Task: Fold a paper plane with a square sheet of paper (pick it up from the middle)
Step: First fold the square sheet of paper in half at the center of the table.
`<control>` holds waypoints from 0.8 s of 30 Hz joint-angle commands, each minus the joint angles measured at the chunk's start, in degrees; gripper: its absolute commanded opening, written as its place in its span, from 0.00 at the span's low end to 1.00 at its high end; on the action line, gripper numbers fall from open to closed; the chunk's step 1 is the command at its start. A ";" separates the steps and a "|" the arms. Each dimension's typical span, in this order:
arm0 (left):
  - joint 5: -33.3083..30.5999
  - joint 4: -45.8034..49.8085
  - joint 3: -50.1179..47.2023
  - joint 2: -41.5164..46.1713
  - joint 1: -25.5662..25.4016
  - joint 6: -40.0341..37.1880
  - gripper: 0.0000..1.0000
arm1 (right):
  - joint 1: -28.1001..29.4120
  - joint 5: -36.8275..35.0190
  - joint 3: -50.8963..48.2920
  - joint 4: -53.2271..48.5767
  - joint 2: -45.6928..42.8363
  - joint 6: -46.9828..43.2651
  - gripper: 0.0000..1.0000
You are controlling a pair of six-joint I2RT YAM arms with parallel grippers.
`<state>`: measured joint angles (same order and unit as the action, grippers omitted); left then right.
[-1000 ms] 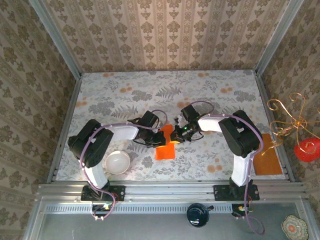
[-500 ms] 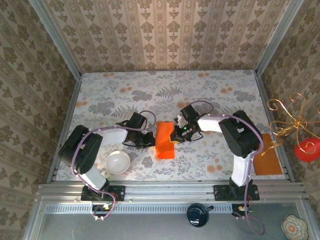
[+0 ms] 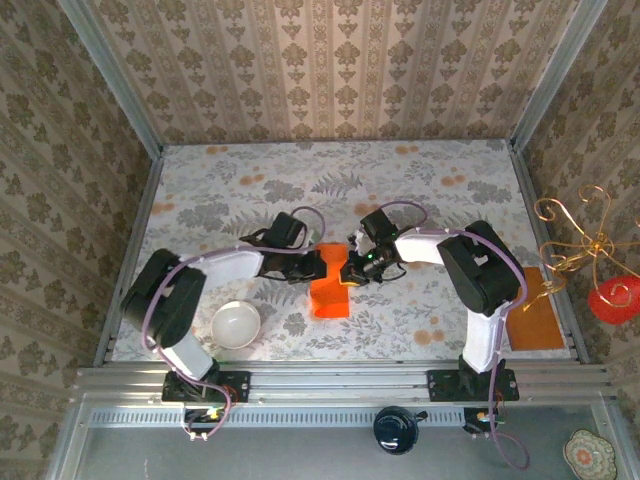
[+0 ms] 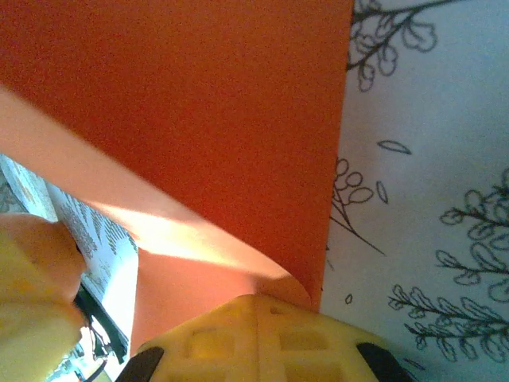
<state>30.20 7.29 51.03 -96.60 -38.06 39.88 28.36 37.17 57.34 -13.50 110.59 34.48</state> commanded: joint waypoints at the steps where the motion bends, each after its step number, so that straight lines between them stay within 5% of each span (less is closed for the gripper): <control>1: 2.24 -3.75 1.17 -4.65 0.07 2.28 0.09 | 0.81 -19.80 -5.13 -12.08 8.43 -0.02 0.05; 7: 1.93 -3.29 -1.89 -6.39 4.16 0.53 0.09 | 0.82 -22.20 -5.10 -13.50 8.53 -0.47 0.05; 17: 0.27 4.07 -9.95 4.03 14.60 -5.50 0.09 | 0.96 -25.31 -5.62 -14.36 7.63 -0.64 0.05; 24: 3.18 -2.18 -4.46 5.89 6.65 -0.63 0.09 | 1.00 -24.61 -5.65 -14.23 7.49 -0.75 0.05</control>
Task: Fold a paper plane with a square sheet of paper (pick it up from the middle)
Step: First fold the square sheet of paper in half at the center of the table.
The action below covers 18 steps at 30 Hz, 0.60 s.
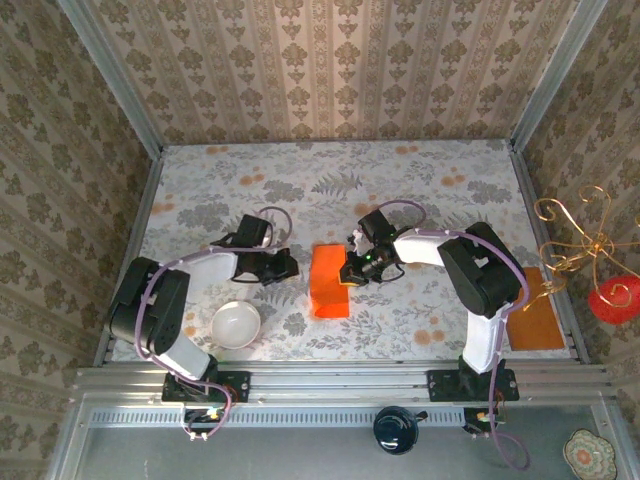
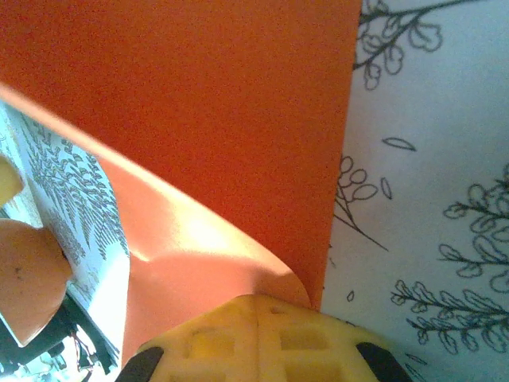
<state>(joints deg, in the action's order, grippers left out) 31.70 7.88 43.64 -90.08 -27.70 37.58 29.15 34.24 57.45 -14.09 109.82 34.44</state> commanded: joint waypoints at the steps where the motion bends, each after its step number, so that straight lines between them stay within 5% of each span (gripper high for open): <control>1: 1.84 -3.84 4.15 -2.25 -5.29 2.44 0.09 | 0.22 -21.58 -5.85 -13.52 8.31 -0.69 0.05; 10: 1.75 -7.88 9.62 -14.31 -8.54 5.23 0.09 | 0.37 -22.79 -6.47 -13.51 7.95 -0.60 0.05; 18: 1.82 -6.40 4.01 -14.58 0.00 2.23 0.09 | 0.39 -26.92 -6.92 -15.15 7.77 -0.77 0.05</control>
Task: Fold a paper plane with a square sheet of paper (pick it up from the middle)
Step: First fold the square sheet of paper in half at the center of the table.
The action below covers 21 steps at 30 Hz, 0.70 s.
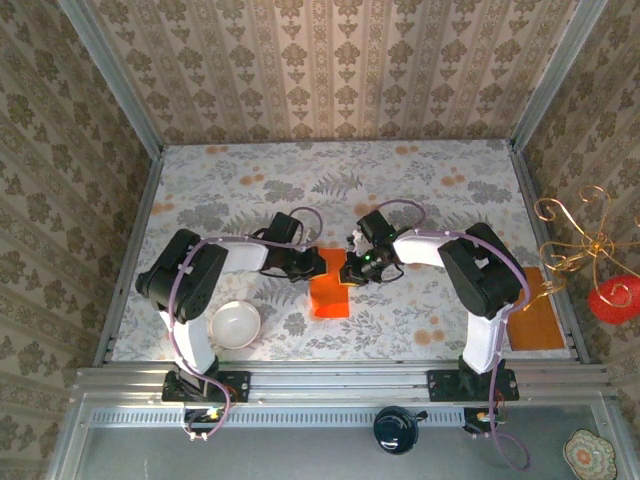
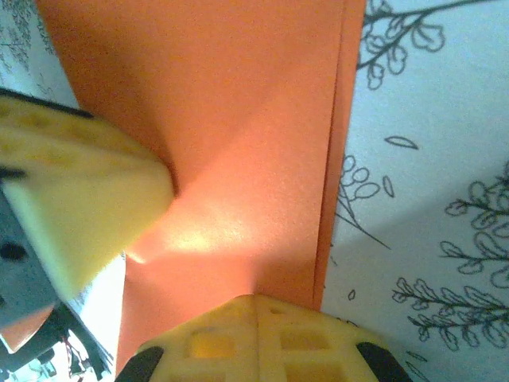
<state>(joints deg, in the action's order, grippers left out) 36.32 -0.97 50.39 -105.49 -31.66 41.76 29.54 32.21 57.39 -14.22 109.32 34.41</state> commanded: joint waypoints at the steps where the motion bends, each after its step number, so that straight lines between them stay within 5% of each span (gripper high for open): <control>1: -3.09 3.93 -3.37 1.37 5.17 -3.02 0.09 | -0.01 -25.36 -6.92 -15.12 8.32 -0.75 0.05; 8: -4.46 10.47 -3.82 8.98 12.03 -6.36 0.09 | 0.26 -25.72 -6.59 -15.56 8.06 -0.84 0.05; 13: -3.83 8.53 -1.18 12.20 5.94 -2.28 0.09 | 0.26 -25.65 -6.50 -15.77 7.81 -0.84 0.05; 21: -2.27 3.75 2.80 2.99 -0.33 1.82 0.09 | 0.26 -25.53 -6.58 -15.66 8.27 -0.71 0.05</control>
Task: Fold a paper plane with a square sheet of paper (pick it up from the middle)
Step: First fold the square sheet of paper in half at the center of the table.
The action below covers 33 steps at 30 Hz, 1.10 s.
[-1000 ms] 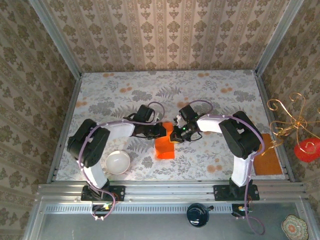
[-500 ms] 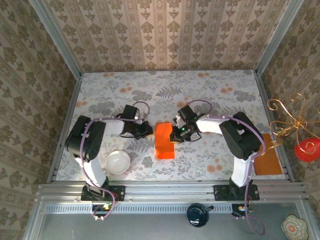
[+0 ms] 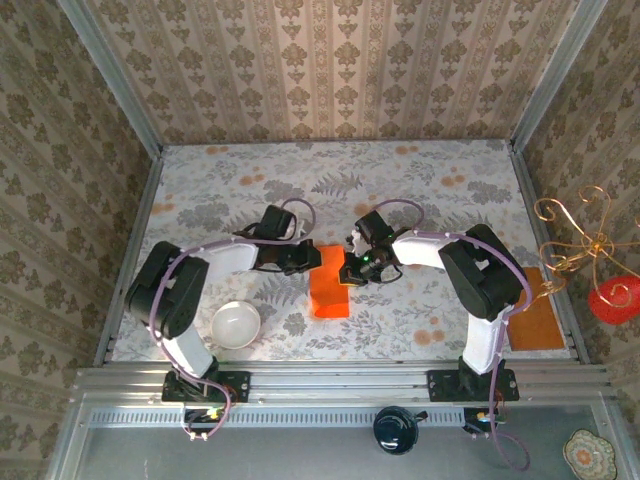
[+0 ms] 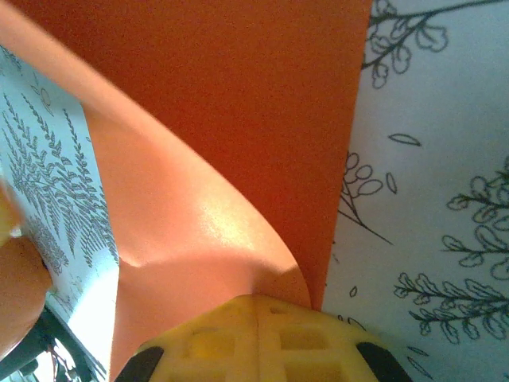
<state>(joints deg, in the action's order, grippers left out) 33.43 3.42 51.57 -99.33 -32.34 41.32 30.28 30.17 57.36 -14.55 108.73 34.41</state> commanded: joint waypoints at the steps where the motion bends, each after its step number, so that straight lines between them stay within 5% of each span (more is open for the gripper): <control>1: 0.67 -0.77 2.13 -4.10 0.51 2.30 0.09 | -0.49 -23.66 -6.56 -15.40 8.84 -0.80 0.05; 15: -1.41 2.31 1.51 -7.39 12.37 -1.59 0.07 | -0.49 -24.77 -6.92 -15.51 8.13 -0.44 0.05; 25: 0.11 1.95 4.37 0.65 4.42 -0.79 0.07 | -0.49 -24.03 -7.54 -15.07 8.38 -0.05 0.04; 33: 0.77 2.03 7.63 -6.52 1.40 -1.06 0.07 | -0.49 -24.11 -7.45 -14.97 8.48 -0.14 0.05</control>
<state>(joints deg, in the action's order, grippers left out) 33.89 4.60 58.02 -103.13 -31.42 40.36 30.63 29.08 57.23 -14.52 108.42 34.46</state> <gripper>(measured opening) 0.074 0.068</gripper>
